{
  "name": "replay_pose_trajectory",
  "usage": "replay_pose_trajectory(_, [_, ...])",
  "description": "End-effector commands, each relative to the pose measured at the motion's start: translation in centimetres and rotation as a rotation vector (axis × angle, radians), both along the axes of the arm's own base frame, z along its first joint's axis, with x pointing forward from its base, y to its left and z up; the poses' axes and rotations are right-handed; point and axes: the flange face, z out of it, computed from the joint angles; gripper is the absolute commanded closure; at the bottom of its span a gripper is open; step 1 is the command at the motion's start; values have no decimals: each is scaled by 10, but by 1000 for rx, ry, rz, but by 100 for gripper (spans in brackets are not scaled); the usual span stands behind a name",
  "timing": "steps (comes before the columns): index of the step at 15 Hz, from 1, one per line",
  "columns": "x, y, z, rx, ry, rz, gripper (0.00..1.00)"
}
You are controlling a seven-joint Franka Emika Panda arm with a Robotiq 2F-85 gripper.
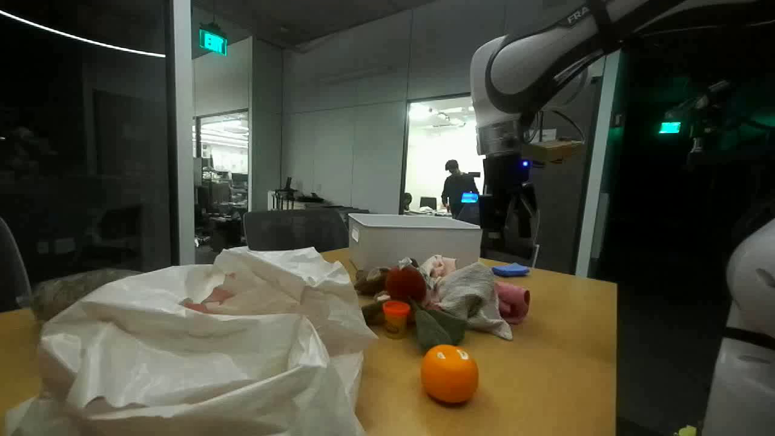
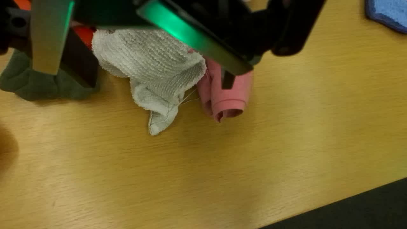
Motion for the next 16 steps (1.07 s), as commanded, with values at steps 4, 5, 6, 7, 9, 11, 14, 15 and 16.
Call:
replay_pose_trajectory(4, [1,0,3,-1,-5,0,0])
replay_pose_trajectory(5, [1,0,3,-1,-5,0,0])
replay_pose_trajectory(6, [1,0,3,-1,-5,0,0])
replay_pose_trajectory(7, [1,0,3,-1,-5,0,0])
replay_pose_trajectory(9, [1,0,3,-1,-5,0,0])
replay_pose_trajectory(11, [5,7,-6,7,2,20,0])
replay_pose_trajectory(14, [16,10,-25,13,1,58,0])
replay_pose_trajectory(15, [20,11,-30,7,-10,75,0])
replay_pose_trajectory(16, [27,11,-36,-12,-33,97,0])
